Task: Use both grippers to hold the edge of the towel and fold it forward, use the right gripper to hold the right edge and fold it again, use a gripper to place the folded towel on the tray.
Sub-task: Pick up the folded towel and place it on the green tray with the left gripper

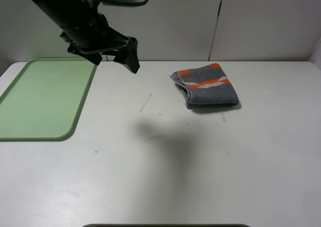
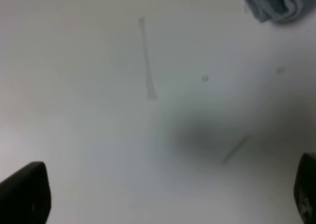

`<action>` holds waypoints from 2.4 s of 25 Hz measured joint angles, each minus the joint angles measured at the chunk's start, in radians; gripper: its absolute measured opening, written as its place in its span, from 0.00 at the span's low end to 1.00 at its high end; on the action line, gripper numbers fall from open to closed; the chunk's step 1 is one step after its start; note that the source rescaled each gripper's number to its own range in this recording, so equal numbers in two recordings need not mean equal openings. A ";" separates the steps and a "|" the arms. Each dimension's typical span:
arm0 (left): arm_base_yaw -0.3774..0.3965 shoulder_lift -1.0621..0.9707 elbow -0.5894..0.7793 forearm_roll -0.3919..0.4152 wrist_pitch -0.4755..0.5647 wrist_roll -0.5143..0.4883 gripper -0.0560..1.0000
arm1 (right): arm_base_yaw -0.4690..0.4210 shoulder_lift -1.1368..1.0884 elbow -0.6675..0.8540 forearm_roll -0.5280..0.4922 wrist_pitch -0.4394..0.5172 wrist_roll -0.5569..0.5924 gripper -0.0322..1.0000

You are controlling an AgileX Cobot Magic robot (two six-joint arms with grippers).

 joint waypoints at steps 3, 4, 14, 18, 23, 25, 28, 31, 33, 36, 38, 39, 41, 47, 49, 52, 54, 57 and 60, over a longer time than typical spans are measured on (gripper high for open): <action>-0.033 0.085 -0.084 0.001 -0.002 0.000 1.00 | 0.000 0.000 0.000 0.000 0.000 0.000 1.00; -0.043 0.115 -0.105 0.001 -0.004 0.000 1.00 | 0.000 0.000 0.000 0.000 0.000 0.000 1.00; -0.135 0.368 -0.304 0.001 -0.066 -0.001 1.00 | 0.000 0.000 0.000 0.000 0.000 0.000 1.00; -0.159 0.447 -0.334 0.001 -0.128 -0.031 1.00 | 0.000 0.000 0.000 0.000 0.000 0.000 1.00; -0.182 0.516 -0.335 0.000 -0.238 -0.076 1.00 | 0.000 0.000 0.000 0.000 0.000 0.000 1.00; -0.187 0.531 -0.338 0.000 -0.269 -0.090 1.00 | 0.000 0.000 0.000 0.000 0.000 0.000 1.00; -0.187 0.547 -0.339 -0.001 -0.322 -0.114 1.00 | 0.000 0.000 0.000 0.000 0.000 0.000 1.00; -0.187 0.564 -0.345 -0.001 -0.370 -0.158 1.00 | 0.000 0.000 0.000 0.000 0.000 0.000 1.00; -0.187 0.567 -0.347 -0.001 -0.402 -0.193 1.00 | 0.000 0.000 0.000 0.000 0.000 0.000 1.00; -0.187 0.574 -0.350 -0.001 -0.452 -0.241 1.00 | 0.000 0.000 0.000 0.000 0.000 0.000 1.00; -0.187 0.587 -0.350 -0.001 -0.470 -0.270 1.00 | 0.000 0.000 0.000 0.000 0.000 0.000 1.00; -0.187 0.594 -0.350 -0.001 -0.474 -0.283 1.00 | 0.000 0.000 0.000 0.000 0.000 0.000 1.00; -0.187 0.608 -0.350 -0.001 -0.477 -0.309 1.00 | 0.000 0.000 0.000 0.000 0.000 0.000 1.00; -0.190 0.653 -0.379 -0.001 -0.488 -0.336 1.00 | 0.000 0.000 0.000 0.000 0.000 0.000 1.00; -0.190 0.669 -0.390 -0.001 -0.502 -0.337 1.00 | 0.000 0.000 0.000 0.000 0.000 0.000 1.00; -0.190 0.689 -0.394 -0.001 -0.528 -0.337 1.00 | 0.000 0.000 0.000 0.000 0.000 0.000 1.00; -0.190 0.702 -0.395 -0.002 -0.537 -0.338 1.00 | 0.000 0.000 0.000 0.000 0.000 0.000 1.00; -0.190 0.713 -0.396 -0.001 -0.554 -0.339 1.00 | 0.000 0.000 0.000 0.000 0.000 0.000 1.00; -0.190 0.717 -0.396 -0.001 -0.560 -0.339 1.00 | 0.000 0.000 0.000 0.000 0.000 0.000 1.00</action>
